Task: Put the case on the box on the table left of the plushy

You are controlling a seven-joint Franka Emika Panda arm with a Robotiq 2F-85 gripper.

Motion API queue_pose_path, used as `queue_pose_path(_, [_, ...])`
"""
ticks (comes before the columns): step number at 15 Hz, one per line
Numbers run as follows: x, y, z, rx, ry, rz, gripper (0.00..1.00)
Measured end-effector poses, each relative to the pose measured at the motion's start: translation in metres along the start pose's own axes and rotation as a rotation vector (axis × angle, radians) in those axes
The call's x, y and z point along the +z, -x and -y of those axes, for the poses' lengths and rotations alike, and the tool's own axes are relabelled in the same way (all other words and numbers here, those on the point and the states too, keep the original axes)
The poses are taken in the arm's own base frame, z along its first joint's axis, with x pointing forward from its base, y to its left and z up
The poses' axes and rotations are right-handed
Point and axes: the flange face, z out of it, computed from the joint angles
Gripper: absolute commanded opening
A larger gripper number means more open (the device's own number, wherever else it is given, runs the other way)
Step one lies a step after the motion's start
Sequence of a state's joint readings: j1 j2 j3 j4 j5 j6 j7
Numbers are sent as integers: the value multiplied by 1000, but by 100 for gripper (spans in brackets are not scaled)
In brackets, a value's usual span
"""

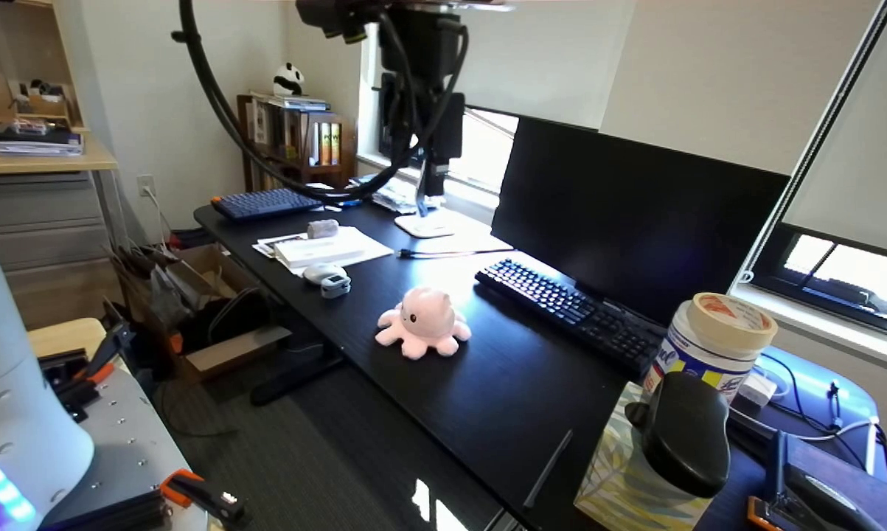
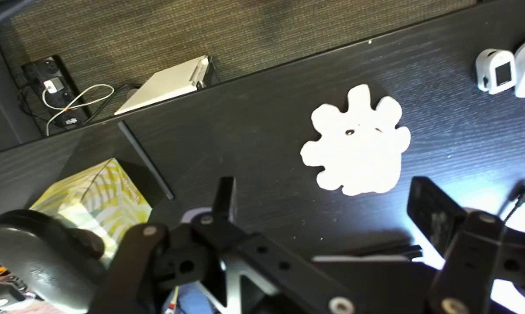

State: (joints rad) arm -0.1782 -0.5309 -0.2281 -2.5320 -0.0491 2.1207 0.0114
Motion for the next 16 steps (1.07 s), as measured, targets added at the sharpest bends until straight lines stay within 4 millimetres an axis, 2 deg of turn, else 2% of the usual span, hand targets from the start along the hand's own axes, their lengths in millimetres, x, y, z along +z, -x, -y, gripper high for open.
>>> queue_pose_path(2, [-8, -10, -38, 8, -11, -18, 100])
queue_pose_path(4, [-14, -22, -65, 8, -26, -34, 100])
queue_pose_path(6, [-13, -24, -70, 15, -25, -32, 100])
queue_pose_path(13, [-14, -28, -61, -27, 31, -49, 100])
queue_pose_path(14, [-14, -34, -64, -28, 79, -79, 100])
queue_pose_path(16, [-6, -43, -83, -4, 172, -120, 100])
